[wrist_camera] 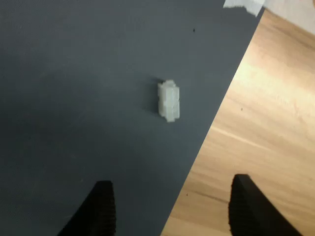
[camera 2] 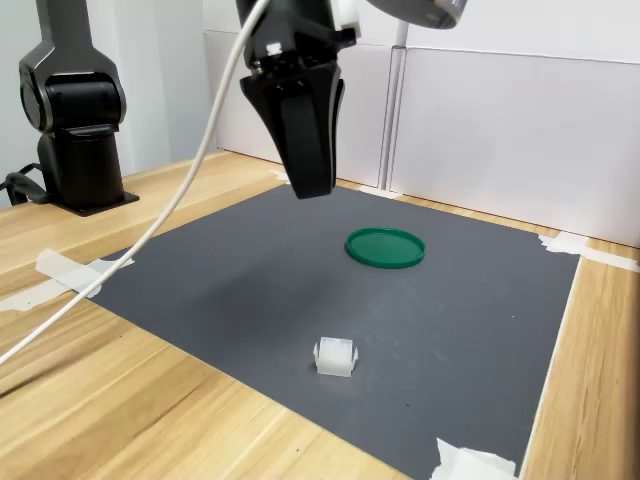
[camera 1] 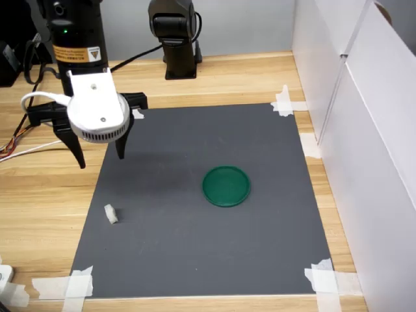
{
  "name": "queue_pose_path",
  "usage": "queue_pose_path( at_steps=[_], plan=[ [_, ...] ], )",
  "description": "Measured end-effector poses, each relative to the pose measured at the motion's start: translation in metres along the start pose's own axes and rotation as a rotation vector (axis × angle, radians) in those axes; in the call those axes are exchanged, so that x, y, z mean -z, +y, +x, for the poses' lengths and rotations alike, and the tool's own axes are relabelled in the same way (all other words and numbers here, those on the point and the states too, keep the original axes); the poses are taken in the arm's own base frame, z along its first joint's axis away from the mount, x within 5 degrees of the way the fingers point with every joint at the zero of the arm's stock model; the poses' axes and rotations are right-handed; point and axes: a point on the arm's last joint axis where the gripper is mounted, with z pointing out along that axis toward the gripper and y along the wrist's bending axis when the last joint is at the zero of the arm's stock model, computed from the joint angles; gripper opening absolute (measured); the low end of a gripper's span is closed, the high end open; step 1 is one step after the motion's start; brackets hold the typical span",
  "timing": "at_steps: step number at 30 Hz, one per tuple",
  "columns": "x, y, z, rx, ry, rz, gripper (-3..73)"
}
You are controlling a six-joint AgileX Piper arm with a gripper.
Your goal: Grasp a white terminal and put it in the green lid.
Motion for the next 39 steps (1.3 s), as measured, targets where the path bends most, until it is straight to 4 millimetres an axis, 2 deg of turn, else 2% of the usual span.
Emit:
queue_pose_path(
  at_steps=[4,8,18,25,32,39],
  plan=[
    [-0.01,-0.015,-0.001,-0.042,0.0,-0.053,57.0],
    [-0.03,-0.03,0.006,-0.033,0.024,-0.08,56.8],
    [-0.082,-0.028,0.012,0.036,0.104,-0.156,56.7],
    [-0.103,-0.029,0.01,0.047,0.109,-0.173,56.7],
    [-0.112,-0.031,0.005,0.032,0.085,-0.18,56.3],
    [-0.124,-0.028,0.008,0.027,0.108,-0.21,52.0]
  ],
)
